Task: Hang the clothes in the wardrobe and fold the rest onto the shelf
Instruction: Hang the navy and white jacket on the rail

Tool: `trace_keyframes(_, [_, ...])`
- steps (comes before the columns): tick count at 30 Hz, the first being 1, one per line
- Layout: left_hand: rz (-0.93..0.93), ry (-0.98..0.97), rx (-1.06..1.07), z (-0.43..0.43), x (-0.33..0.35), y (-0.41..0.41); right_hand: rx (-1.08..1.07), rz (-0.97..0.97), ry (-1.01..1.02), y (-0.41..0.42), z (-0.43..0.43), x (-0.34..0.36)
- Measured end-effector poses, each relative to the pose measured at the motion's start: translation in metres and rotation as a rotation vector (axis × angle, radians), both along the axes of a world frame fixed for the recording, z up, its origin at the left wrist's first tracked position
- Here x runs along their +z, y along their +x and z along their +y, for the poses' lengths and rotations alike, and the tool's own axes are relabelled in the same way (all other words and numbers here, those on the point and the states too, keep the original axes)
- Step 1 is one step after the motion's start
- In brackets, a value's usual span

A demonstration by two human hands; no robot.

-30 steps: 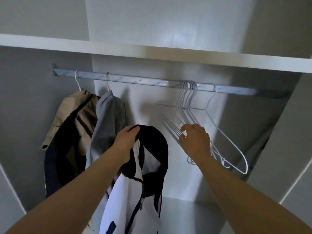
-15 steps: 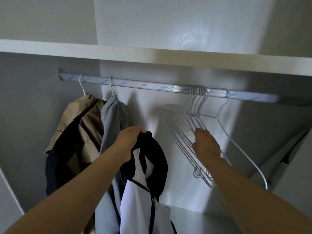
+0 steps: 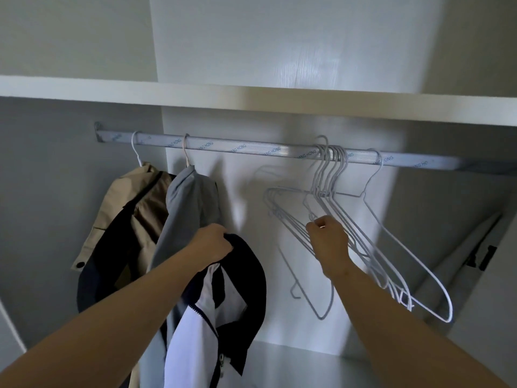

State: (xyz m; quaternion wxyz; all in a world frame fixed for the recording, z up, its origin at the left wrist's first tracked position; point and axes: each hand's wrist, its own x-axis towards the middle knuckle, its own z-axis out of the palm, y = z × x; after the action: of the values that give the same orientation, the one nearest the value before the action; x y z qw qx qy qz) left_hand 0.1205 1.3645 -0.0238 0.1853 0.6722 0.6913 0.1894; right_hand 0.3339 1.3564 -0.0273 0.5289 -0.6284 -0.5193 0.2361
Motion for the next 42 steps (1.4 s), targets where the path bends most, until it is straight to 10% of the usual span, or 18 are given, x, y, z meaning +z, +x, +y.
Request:
trace_keyframes(15, [-0.307,0.219,0.083,0.02,-0.013,-0.032,0.377,0.26,-0.277,-0.037,-0.022,-0.028])
trace_keyframes(21, [-0.397,0.233,0.082,0.024,-0.014,-0.034,0.216,0.331,-0.267,-0.035,-0.021,-0.029])
trace_keyframes(36, [-0.944,0.203,0.281,0.038,-0.014,-0.077,0.137,0.141,-0.024,-0.014,-0.029,-0.034])
trace_keyframes(42, [-0.768,0.176,0.141,0.029,-0.008,-0.073,0.188,-0.094,-0.111,-0.014,-0.031,-0.041])
